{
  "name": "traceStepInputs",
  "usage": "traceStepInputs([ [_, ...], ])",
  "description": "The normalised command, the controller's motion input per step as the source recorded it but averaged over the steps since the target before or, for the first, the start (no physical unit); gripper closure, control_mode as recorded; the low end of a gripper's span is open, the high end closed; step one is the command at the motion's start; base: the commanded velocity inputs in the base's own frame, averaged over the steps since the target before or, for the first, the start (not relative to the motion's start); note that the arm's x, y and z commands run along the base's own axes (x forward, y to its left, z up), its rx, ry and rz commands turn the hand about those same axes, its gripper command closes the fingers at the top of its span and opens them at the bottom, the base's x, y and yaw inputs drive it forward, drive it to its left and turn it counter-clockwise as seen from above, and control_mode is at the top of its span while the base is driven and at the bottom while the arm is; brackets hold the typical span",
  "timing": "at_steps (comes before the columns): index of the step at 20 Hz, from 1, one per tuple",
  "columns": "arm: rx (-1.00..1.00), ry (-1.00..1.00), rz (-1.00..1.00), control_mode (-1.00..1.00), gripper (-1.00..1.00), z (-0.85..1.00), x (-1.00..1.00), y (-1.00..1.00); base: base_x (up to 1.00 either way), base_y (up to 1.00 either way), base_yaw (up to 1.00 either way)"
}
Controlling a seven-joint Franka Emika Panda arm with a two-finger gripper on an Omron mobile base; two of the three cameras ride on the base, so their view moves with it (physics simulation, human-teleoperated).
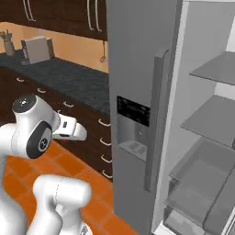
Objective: Take the strawberry from the fridge and place it on top of the pancake, located on the dining counter.
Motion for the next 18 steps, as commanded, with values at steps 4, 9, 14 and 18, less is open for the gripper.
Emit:
traceStepInputs([
  [4, 0.00, 0.00, 0.00, 1.00, 1.00, 0.00, 0.00, 0.00, -0.16, 0.34, 0.81],
  [9, 0.00, 0.00, 0.00, 1.00, 1.00, 0.00, 0.00, 0.00, -0.35, 0.41, 0.76],
  [14, 0.00, 0.00, 0.00, 1.00, 1.00, 0.00, 0.00, 0.00, -0.93, 0.23, 0.44],
  [18, 0.00, 0.00, 0.00, 1.00, 1.00, 0.00, 0.00, 0.00, -1.00, -0.01, 0.20],
])
